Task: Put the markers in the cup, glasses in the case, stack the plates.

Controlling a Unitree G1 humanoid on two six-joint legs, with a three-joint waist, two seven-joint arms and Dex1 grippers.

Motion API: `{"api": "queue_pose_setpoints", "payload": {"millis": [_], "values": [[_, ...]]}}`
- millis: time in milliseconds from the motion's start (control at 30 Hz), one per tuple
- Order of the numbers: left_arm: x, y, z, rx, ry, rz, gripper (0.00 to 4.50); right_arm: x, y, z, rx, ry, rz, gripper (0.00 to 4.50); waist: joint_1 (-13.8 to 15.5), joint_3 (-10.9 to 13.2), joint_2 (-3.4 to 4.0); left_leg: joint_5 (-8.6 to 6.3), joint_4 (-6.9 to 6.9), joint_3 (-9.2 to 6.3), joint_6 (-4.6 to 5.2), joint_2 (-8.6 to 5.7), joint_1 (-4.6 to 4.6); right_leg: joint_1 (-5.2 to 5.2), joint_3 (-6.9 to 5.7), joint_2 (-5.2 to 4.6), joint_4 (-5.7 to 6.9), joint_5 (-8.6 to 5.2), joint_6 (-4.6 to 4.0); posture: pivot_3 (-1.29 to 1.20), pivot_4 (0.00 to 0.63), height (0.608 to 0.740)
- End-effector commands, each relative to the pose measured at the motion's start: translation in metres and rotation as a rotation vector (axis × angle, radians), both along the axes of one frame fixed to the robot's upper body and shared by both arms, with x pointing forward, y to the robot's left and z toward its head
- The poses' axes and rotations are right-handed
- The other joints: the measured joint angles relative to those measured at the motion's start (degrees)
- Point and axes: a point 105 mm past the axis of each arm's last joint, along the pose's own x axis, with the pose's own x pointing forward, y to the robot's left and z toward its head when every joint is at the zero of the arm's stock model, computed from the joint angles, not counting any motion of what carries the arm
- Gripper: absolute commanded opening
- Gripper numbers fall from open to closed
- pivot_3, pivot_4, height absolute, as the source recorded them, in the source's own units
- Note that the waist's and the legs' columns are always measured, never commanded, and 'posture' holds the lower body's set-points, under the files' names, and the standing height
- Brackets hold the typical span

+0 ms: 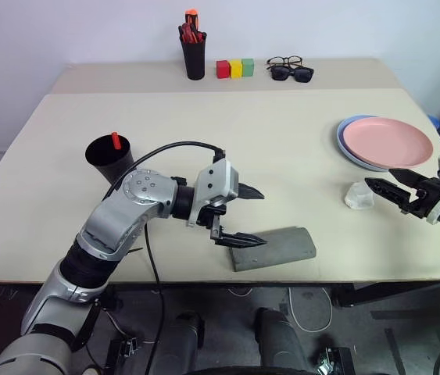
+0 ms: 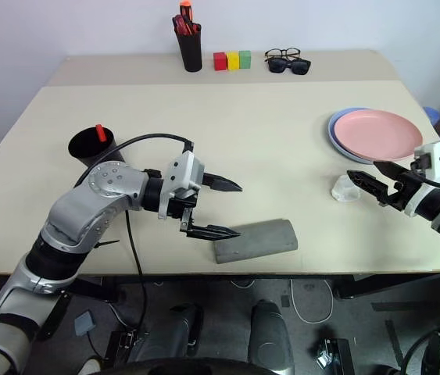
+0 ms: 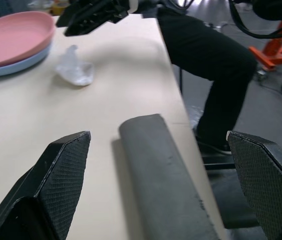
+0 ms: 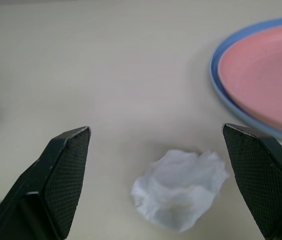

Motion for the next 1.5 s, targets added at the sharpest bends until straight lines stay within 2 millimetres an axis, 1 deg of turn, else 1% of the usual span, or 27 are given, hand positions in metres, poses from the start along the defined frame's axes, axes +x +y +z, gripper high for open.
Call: {"api": "queue_pose_setpoints", "payload": {"millis": [33,233,367,500,633,700,767,833,933,967,1000,1033,1100,1200,1267,1300,1367,1500], "values": [[-0.002,0.001,0.011,-0.010,-0.049,-0.013,4.50,0.002,0.007,-0.002,0.016,0.006,0.005,4.27,0.1,0.0,0.00,0.00,0.00,0.00,0.00,-0.01,-0.01,0.00,0.00,-0.01,0.00,0.04,0.00,0.00,0.150,0.739],[-0.004,0.005,0.014,-0.011,-0.054,0.006,4.50,0.016,0.008,-0.024,0.032,0.031,-0.021,4.27,0.3,0.0,-0.01,0.00,-0.05,-0.01,0.00,-0.03,-0.08,-0.04,-0.01,-0.02,-0.03,0.13,0.06,0.00,0.150,0.739],[-0.004,0.008,0.015,-0.005,-0.056,0.019,4.50,0.025,0.007,-0.032,0.010,0.046,-0.031,4.27,0.2,0.0,-0.01,0.00,-0.05,-0.01,0.00,-0.04,-0.07,-0.05,0.00,-0.02,-0.02,0.13,0.06,0.00,0.150,0.739],[-0.004,0.010,0.016,0.005,-0.077,0.036,4.50,0.027,0.006,-0.049,-0.093,0.092,-0.018,4.27,0.2,0.0,-0.01,0.00,-0.05,-0.02,0.00,-0.04,-0.07,-0.05,-0.01,-0.02,-0.01,0.13,0.07,0.00,0.150,0.739],[-0.004,0.010,0.019,-0.002,-0.089,0.044,4.50,0.022,0.003,-0.066,-0.178,0.155,0.004,4.27,0.2,0.0,-0.04,0.00,-0.04,-0.02,0.00,-0.04,-0.07,-0.03,0.00,-0.02,-0.02,0.13,0.07,0.00,0.150,0.739],[-0.003,0.010,0.019,-0.003,-0.090,0.048,4.50,0.021,0.000,-0.069,-0.191,0.156,-0.005,3.73,0.2,0.0,-0.06,0.00,-0.03,-0.02,0.00,-0.04,-0.04,0.00,-0.01,-0.01,-0.01,0.13,0.07,0.00,0.150,0.739],[-0.003,0.011,0.019,-0.004,-0.089,0.050,4.50,0.020,-0.003,-0.070,-0.202,0.157,-0.012,2.99,0.2,0.0,-0.06,0.00,-0.03,-0.03,-0.01,-0.04,-0.02,0.02,-0.01,-0.01,0.00,0.13,0.07,0.00,0.150,0.739],[-0.003,0.010,0.019,-0.005,-0.088,0.051,4.50,0.020,-0.004,-0.070,-0.205,0.153,-0.019,1.86,0.2,0.0,-0.06,0.00,-0.03,-0.03,-0.01,-0.03,-0.02,0.02,-0.01,0.00,0.00,0.13,0.06,0.00,0.150,0.739],[-0.003,0.010,0.019,-0.007,-0.087,0.049,4.50,0.019,-0.009,-0.068,-0.227,0.133,-0.042,0.34,0.2,0.0,-0.07,0.00,-0.04,-0.03,-0.01,-0.03,-0.02,0.03,-0.01,-0.01,-0.02,0.13,0.07,0.00,0.150,0.739],[-0.003,0.010,0.019,-0.007,-0.087,0.048,4.50,0.019,-0.011,-0.067,-0.238,0.126,-0.051,0.02,0.2,0.0,-0.07,0.00,-0.04,-0.03,-0.01,-0.03,-0.02,0.04,-0.01,-0.01,-0.02,0.13,0.07,0.00,0.150,0.739],[-0.003,0.010,0.018,-0.007,-0.087,0.047,4.50,0.018,-0.012,-0.065,-0.243,0.120,-0.055,0.02,0.2,0.0,-0.07,0.00,-0.03,-0.03,-0.01,-0.04,-0.02,0.05,-0.01,-0.01,-0.02,0.13,0.07,0.00,0.150,0.739],[-0.003,0.009,0.018,-0.007,-0.087,0.047,4.50,0.019,-0.013,-0.061,-0.244,0.097,-0.057,0.02,0.3,0.0,-0.07,0.01,-0.01,-0.03,-0.01,-0.04,-0.02,0.06,-0.01,-0.01,-0.02,0.13,0.06,0.00,0.150,0.739],[-0.002,0.009,0.018,-0.008,-0.088,0.047,4.50,0.022,-0.010,-0.039,-0.215,-0.015,-0.047,0.02,0.5,0.0,-0.07,0.01,0.00,-0.04,-0.01,-0.04,-0.02,0.07,-0.01,-0.01,-0.01,0.13,0.06,0.00,0.150,0.739],[-0.001,0.009,0.018,-0.012,-0.087,0.051,4.50,0.035,-0.011,0.011,-0.162,-0.226,-0.088,0.02,0.3,0.0,-0.04,0.01,0.00,-0.03,-0.01,-0.06,-0.04,0.06,0.00,-0.03,-0.04,0.13,0.06,0.00,0.150,0.739],[-0.001,0.009,0.018,-0.013,-0.087,0.052,4.50,0.043,-0.017,0.038,-0.186,-0.331,-0.131,0.02,-0.4,0.0,0.02,0.01,-0.02,0.02,-0.01,-0.05,-0.05,-0.02,0.03,-0.03,-0.03,0.14,0.06,0.00,0.150,0.739],[-0.001,0.009,0.018,-0.014,-0.086,0.054,4.50,0.047,-0.021,0.048,-0.192,-0.360,-0.151,0.02,-0.7,0.0,0.03,0.01,-0.03,0.05,-0.01,-0.04,-0.04,-0.06,0.06,-0.03,-0.01,0.15,0.05,0.00,0.150,0.739],[0.000,0.009,0.017,-0.018,-0.086,0.063,4.50,0.056,-0.032,0.063,-0.229,-0.405,-0.206,0.02,-1.0,0.0,0.02,0.01,-0.05,0.03,-0.02,-0.02,-0.01,-0.04,0.04,0.00,0.02,0.15,0.05,0.00,0.150,0.739],[0.003,0.011,0.017,-0.028,-0.088,0.097,4.50,0.072,-0.050,0.080,-0.295,-0.456,-0.326,0.02,-1.1,0.1,-0.03,0.01,-0.10,0.02,-0.02,-0.03,-0.02,-0.01,0.04,0.00,-0.04,0.14,0.06,0.00,0.150,0.739]]}}
